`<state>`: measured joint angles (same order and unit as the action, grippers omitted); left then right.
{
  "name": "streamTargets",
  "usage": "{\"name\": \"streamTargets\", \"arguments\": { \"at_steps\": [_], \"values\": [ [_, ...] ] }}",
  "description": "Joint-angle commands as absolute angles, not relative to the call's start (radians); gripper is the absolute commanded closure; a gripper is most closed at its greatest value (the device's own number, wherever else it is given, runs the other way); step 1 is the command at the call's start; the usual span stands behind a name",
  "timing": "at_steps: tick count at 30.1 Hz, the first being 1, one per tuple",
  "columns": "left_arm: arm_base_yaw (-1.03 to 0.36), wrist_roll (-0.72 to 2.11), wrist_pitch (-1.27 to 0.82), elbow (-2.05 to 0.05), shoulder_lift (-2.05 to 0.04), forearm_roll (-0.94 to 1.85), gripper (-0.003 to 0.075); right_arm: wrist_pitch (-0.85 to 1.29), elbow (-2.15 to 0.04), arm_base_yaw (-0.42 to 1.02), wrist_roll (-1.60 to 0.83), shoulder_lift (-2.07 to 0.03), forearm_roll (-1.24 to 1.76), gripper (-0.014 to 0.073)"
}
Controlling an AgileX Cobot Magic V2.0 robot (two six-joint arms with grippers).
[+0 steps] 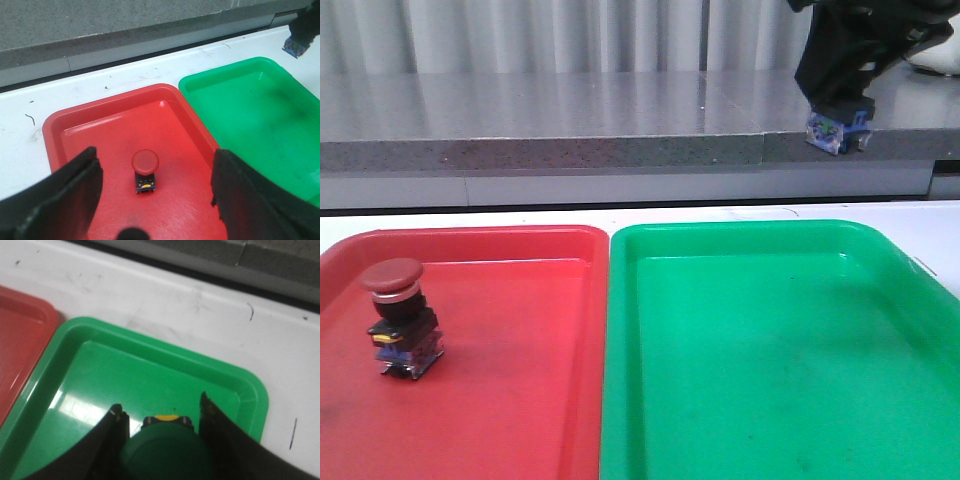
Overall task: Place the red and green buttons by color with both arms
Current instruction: 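Carry the green button over the green tray and lower it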
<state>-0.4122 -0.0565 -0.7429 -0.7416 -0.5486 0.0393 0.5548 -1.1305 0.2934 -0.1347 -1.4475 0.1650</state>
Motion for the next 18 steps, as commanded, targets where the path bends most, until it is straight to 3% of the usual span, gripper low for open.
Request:
{"name": "streamTargets", "arguments": {
  "at_steps": [1,8,18],
  "values": [
    [-0.420,-0.060,-0.676,-0.770,-0.552,0.045,0.0258,0.442,-1.031,0.336,-0.153,-1.353,0.166,0.0288],
    [-0.420,-0.060,-0.676,-0.770,-0.552,0.045,0.0258,0.266,-0.860,0.396,-0.153,-1.375,0.166,0.0288],
    [-0.420,-0.060,-0.676,-0.770,-0.552,0.045,0.0258,0.193,-0.854,0.396,-0.153,-1.516,0.165,0.0288]
  ]
}}
